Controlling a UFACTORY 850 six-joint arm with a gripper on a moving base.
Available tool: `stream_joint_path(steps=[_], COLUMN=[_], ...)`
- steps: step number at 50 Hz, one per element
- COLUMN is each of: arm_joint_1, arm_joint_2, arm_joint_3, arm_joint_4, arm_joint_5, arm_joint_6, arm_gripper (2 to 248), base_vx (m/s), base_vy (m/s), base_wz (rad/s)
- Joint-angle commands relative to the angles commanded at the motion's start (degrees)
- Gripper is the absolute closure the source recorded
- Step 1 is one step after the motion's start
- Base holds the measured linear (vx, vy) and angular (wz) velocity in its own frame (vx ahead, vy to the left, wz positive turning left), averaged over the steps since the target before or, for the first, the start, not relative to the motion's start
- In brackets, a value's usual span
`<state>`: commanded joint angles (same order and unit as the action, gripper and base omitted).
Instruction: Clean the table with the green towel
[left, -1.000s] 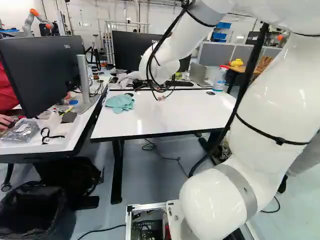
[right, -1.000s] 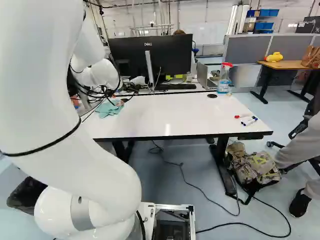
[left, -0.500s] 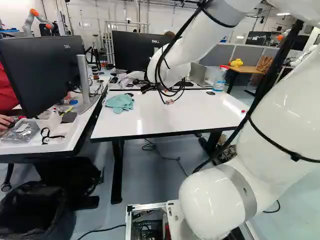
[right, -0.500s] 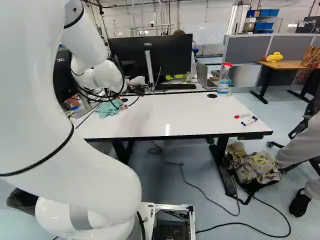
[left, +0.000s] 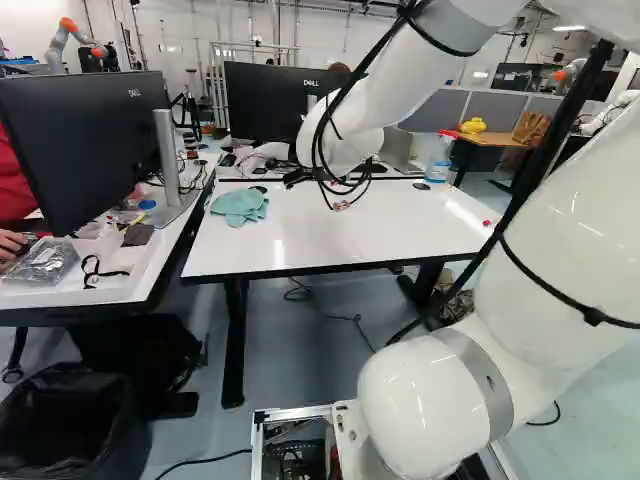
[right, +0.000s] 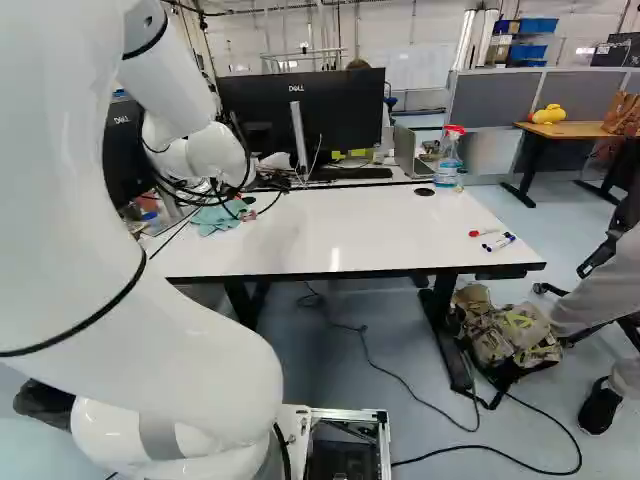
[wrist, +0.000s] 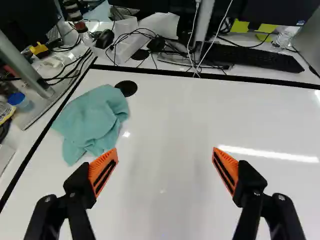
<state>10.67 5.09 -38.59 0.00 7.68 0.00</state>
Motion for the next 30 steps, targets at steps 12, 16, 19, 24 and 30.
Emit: stream_joint_path(steps=[12, 16, 19, 24, 30], arm_joint_1=[-0.5, -0.7, -0.8, -1.2, -1.6], arm_joint_2=[0.5, 0.7, 0.9, 1.2, 1.6], arm_joint_3=[1.4, 2.1, 2.7, 3.6, 5.0], arm_joint_4=[0.0, 0.0, 0.0, 0.0, 0.0], arm_joint_5=[1.8, 2.7, 3.3, 4.6, 6.3], arm_joint_6=[0.0, 0.0, 0.0, 0.0, 0.0], arm_gripper=[3, 3, 3, 3, 3], base_vx=[0.0, 0.0, 0.0, 0.0, 0.0], base_vy=[0.0, 0.0, 0.0, 0.0, 0.0], base_wz=[0.0, 0.0, 0.0, 0.0, 0.0])
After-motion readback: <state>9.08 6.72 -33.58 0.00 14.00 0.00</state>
